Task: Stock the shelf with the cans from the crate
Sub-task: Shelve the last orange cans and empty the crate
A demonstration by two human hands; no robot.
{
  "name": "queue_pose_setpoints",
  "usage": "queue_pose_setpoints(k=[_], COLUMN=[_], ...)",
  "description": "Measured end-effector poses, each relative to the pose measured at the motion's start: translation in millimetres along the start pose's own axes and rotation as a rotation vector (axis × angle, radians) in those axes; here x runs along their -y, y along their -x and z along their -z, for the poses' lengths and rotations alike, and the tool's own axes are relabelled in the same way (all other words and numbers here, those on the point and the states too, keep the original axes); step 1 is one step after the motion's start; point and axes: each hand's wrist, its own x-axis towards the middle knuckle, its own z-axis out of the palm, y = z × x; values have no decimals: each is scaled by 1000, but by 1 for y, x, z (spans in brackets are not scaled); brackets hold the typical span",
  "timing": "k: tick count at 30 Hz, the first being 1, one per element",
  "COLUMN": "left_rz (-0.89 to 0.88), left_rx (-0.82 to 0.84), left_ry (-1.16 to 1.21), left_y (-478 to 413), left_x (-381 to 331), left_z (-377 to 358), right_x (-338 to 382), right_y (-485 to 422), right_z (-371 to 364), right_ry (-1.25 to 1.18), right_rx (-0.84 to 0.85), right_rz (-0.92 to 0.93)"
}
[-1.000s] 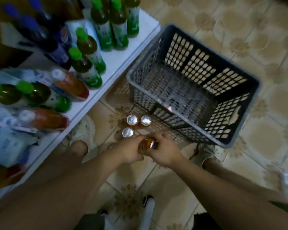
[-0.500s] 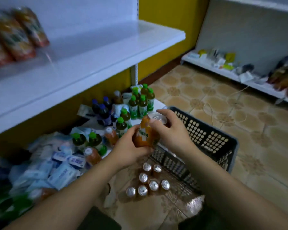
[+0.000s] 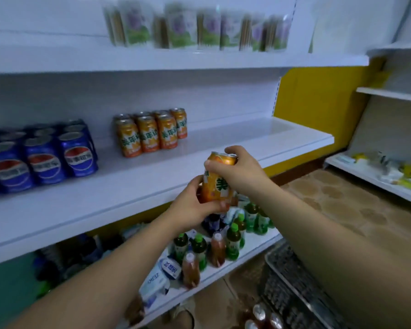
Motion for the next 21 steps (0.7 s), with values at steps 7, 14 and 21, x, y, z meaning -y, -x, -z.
queue_pose_setpoints(k=[7,14,21], left_rz=[31,273,319], left_rx=[-124,-32,-20], left_ry=[-319,-1025,-1166], left_y=[-17,-42,-59], left_x=[6,29,52], left_z=[77,120,123], right_x=[33,27,5], right_y=[-51,-110,-147], right_z=[-59,-92,-101], right_ry=[14,113,164], right_rx=[54,20,-62], right_rz=[102,170,206])
